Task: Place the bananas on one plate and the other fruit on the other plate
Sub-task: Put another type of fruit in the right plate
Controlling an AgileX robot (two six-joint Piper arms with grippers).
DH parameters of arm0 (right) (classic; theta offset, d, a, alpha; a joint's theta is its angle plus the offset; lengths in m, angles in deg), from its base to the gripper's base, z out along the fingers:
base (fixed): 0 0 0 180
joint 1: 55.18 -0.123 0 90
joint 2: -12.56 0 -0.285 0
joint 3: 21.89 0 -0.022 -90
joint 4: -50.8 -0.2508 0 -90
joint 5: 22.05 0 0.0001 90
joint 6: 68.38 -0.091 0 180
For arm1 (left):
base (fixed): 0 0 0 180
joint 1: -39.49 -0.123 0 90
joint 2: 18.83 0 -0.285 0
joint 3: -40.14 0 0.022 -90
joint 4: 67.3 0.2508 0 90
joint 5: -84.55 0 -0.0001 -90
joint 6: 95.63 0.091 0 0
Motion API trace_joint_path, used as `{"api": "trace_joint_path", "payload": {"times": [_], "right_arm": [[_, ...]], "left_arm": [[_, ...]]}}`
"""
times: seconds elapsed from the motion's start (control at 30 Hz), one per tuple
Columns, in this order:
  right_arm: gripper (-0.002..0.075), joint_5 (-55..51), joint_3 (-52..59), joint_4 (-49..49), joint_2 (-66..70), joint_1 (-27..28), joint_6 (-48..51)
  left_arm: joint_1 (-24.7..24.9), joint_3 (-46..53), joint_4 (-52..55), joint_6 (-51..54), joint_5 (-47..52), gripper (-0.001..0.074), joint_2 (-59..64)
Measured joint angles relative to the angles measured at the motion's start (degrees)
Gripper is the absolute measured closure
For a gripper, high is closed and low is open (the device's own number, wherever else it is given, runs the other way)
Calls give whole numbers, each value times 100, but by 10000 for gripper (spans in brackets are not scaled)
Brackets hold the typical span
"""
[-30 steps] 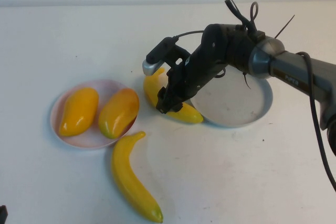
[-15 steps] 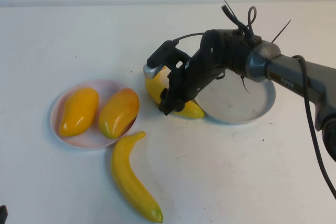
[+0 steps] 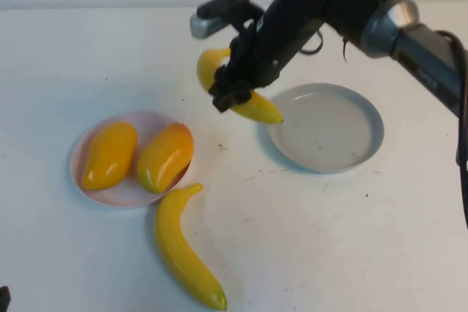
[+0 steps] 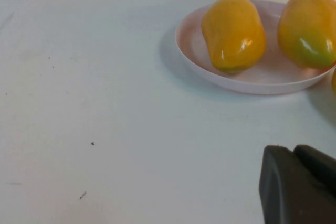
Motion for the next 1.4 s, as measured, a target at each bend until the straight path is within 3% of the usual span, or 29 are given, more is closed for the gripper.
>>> {"api": "trace_joint_path", "payload": {"times": [0.27,0.53,0.7,1.13,1.4], "right_arm": [[415,-256,-38,1244,-449,201,-1682],[415,-271,1822,1527,-1713,566,-2385],[415,-74,2718,1442,-1699,850,-2516],[415,1223,2821,1276,-722,951,-2494],[312,1134,2792,1276,-660,951,-2494]], "left_arm": [[0,0,0,0,0,734,0],[0,0,0,0,0,734,0],[0,0,0,0,0,734,0],[0,0,0,0,0,734,0],[0,0,0,0,0,734,0]]}}
